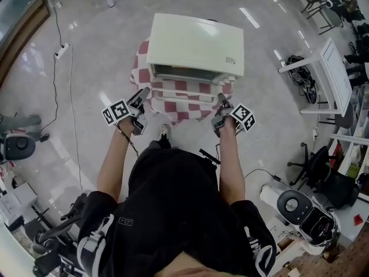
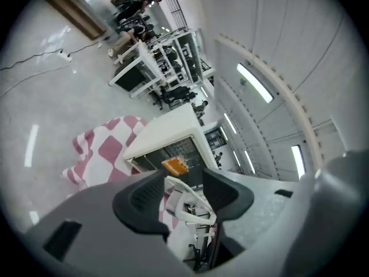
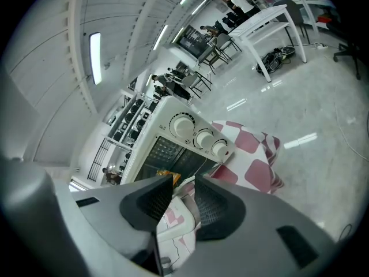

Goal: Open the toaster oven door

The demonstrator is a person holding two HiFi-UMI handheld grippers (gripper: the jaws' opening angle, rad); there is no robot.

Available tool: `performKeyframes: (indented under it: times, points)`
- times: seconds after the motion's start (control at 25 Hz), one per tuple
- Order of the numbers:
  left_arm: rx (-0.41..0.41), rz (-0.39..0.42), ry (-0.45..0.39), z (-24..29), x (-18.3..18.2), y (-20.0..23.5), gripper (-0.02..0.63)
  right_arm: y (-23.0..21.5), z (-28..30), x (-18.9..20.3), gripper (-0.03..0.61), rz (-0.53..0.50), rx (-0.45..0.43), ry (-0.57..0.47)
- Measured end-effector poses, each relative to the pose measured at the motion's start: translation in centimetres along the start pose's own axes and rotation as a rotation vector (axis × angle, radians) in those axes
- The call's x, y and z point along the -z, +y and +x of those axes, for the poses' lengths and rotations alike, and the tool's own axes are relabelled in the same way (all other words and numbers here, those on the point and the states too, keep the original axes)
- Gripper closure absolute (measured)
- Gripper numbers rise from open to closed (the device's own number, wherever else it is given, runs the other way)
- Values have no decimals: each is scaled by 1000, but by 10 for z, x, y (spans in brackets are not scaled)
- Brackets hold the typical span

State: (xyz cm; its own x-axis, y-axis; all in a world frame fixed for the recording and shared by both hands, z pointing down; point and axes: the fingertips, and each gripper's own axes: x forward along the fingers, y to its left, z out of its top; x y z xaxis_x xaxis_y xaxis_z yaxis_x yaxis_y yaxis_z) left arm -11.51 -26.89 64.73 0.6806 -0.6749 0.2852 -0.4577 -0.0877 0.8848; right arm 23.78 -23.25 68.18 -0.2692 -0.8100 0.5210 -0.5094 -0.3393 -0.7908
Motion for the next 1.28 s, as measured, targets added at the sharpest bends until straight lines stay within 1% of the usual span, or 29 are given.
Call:
performKeyframes:
  times: [0.08,0.16,0.2,0.24,0.36,0.52,0.68,0.8,0.88,1.0,1.12,1.28]
  points:
    - [-23,-55,39,12,9,11,402,0,-1,1,442,-4,4,2]
    - [-23,-105,64,21,14,17,402,0,-1,4,442,-12,10,5]
    - [-26,-119,71,23,15,19,420,0,-1,6,442,-18,12,7]
    - [-31,-126,76,24,15,21,477,-1,-1,7,442,-23,14,10]
    - [-43,-133,95,21,17,24,493,-2,-3,12,443,-40,19,24]
    - [-93,-94,133,14,30,30,505,-12,-8,23,443,-87,34,67]
    - [-167,-47,170,2,56,49,523,-37,-13,46,446,-164,78,173]
    - [-239,-63,209,-7,80,74,548,-64,-14,67,453,-222,135,259]
    - [-279,-53,237,-10,90,88,554,-77,-11,79,453,-246,157,306]
    - [-325,1,291,-8,101,104,555,-92,-5,90,454,-276,196,358]
    - [-372,51,340,-7,112,119,555,-106,0,99,453,-334,252,401]
    - [-395,96,368,-6,119,130,555,-115,4,107,449,-400,296,413]
